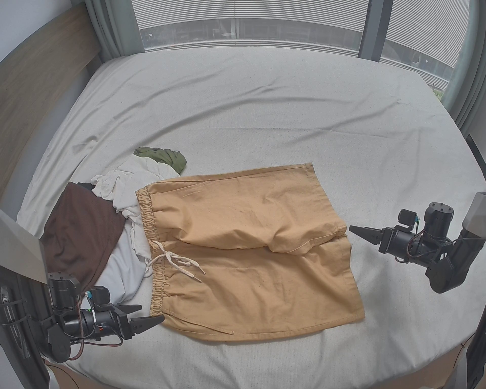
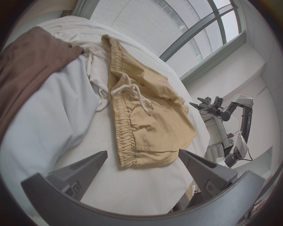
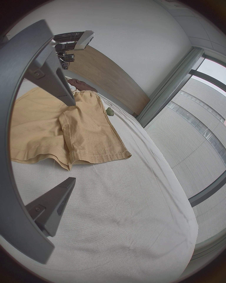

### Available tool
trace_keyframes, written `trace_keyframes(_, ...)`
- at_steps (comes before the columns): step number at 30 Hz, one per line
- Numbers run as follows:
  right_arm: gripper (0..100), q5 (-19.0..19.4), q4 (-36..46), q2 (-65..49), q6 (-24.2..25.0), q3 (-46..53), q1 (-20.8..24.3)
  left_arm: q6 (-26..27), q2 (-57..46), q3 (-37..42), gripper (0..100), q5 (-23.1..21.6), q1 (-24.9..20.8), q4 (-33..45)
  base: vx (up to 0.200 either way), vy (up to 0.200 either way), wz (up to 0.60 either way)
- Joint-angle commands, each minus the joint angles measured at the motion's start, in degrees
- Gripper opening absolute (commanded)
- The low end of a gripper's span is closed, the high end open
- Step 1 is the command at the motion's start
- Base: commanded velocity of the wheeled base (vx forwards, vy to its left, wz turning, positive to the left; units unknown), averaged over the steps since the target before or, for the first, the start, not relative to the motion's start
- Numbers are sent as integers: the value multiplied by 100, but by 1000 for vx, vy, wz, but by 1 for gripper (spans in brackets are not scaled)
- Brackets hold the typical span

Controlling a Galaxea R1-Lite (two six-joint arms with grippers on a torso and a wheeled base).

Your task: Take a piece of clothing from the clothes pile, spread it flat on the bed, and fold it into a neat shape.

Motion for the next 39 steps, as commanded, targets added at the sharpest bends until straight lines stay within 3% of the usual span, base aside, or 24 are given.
trace_keyframes(1,100,2,-3,11,3,-11,0,-7,335,-66,100,11,-5,-1,0,0,0)
trace_keyframes(25,100,2,-56,11,3,-38,-26,-130,800,-576,100,222,-286,-19,0,0,0)
trace_keyframes(26,100,2,-56,11,3,-38,-26,-130,800,-602,0,310,-277,-19,0,0,0)
trace_keyframes(39,100,11,120,11,-137,200,-149,-138,730,-725,0,319,-225,-28,0,0,0)
